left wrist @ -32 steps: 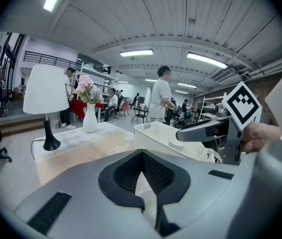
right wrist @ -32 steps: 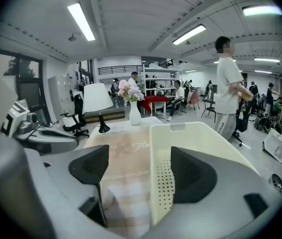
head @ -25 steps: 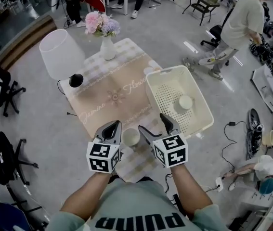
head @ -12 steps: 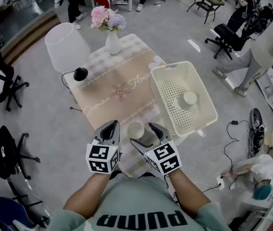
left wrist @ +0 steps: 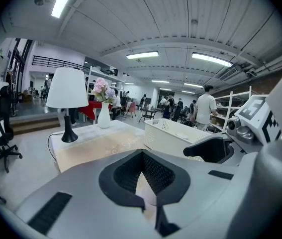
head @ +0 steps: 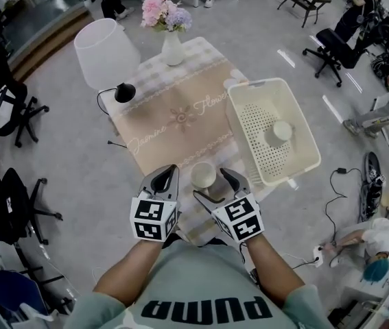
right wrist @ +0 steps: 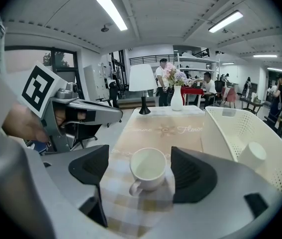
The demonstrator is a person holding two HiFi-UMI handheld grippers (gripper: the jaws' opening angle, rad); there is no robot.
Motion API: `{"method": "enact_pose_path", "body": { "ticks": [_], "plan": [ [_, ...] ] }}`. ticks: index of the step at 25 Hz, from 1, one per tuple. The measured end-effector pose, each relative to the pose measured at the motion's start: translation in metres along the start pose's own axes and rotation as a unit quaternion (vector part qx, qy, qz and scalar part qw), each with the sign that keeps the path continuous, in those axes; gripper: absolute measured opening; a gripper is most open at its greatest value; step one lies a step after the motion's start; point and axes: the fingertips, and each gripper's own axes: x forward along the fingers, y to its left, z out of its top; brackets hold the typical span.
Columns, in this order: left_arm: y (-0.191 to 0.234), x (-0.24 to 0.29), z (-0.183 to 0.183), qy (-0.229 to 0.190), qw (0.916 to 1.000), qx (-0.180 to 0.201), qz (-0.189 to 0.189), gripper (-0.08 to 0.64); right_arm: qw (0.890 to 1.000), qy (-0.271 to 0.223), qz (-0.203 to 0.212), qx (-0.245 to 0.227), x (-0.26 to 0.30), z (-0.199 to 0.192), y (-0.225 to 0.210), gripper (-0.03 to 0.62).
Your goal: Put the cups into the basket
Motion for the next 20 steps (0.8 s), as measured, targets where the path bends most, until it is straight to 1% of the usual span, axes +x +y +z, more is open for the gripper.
{"method": "enact_pose_path", "body": {
  "ticks": [8, 15, 20],
  "plan": [
    [0.015, 0.002, -0.005, 0.005, 0.9999, -0.009, 0.013, 0.002, 1.0, 0.017, 0.001, -0.012, 0.014, -0.003, 0.002, 0.39],
    [0.027, 0.007, -0.017, 0.021, 0.9995, -0.012, 0.02, 0.002, 0.999, 0.039, -0.008, -0.031, 0.035, -0.005, 0.0, 0.391],
    [0.035, 0.013, -0.024, 0.031, 0.9991, -0.015, 0.024, 0.002, 0.997, 0.071, -0.002, -0.039, 0.052, -0.014, -0.001, 0.391]
  ]
}}
